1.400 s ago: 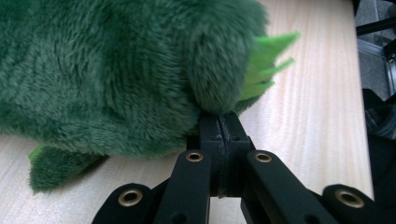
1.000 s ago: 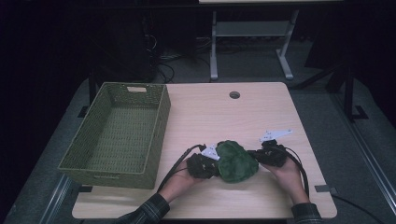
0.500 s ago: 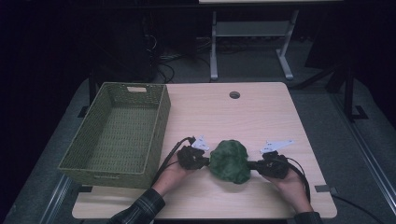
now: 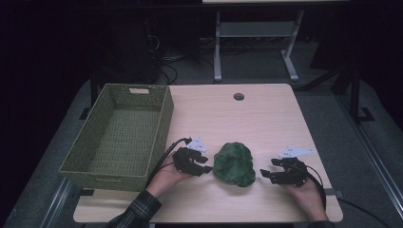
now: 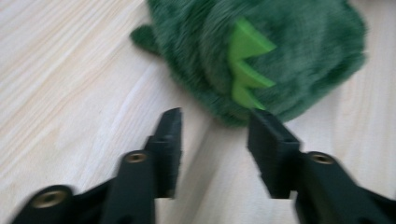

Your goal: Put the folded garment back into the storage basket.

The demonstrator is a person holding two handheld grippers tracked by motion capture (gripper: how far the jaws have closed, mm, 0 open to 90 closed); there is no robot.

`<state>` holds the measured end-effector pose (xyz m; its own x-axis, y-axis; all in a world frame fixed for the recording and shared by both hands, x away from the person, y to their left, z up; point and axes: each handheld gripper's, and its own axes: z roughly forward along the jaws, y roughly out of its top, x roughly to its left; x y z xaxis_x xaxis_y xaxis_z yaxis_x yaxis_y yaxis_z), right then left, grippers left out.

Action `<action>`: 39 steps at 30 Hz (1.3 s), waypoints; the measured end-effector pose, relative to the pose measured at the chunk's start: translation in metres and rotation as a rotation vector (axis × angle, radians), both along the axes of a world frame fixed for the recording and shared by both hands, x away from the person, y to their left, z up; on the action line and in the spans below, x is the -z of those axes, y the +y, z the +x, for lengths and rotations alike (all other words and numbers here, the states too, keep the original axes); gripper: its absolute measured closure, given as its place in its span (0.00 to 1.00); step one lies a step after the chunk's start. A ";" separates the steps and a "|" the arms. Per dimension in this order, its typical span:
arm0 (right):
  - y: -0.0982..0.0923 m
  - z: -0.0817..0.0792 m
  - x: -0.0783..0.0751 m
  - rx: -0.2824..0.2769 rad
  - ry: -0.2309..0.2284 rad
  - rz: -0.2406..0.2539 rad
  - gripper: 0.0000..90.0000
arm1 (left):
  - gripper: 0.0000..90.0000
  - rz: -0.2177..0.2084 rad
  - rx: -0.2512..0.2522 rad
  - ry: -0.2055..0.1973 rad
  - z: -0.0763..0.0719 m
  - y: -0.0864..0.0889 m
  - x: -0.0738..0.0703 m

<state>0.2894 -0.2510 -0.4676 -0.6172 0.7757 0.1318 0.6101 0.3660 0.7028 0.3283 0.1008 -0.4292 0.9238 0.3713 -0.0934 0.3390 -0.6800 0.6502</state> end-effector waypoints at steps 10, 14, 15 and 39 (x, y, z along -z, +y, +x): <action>-0.005 0.002 0.009 0.050 -0.039 -0.067 0.03 | 0.24 -0.029 0.049 -0.045 0.001 -0.013 -0.017; -0.004 0.004 0.015 0.067 -0.045 -0.088 0.01 | 0.18 -0.019 0.092 -0.083 0.006 -0.021 -0.024; -0.004 0.004 0.015 0.069 -0.047 -0.088 0.01 | 0.16 -0.016 0.100 -0.081 0.007 -0.022 -0.025; -0.005 0.005 0.016 0.078 -0.051 -0.088 0.02 | 0.14 0.016 0.216 -0.049 0.022 -0.058 0.017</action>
<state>0.2943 -0.2559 -0.4832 -0.5586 0.8289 0.0309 0.6032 0.3804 0.7011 0.3499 0.0424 -0.4461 0.9853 0.1654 -0.0420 0.1526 -0.7438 0.6508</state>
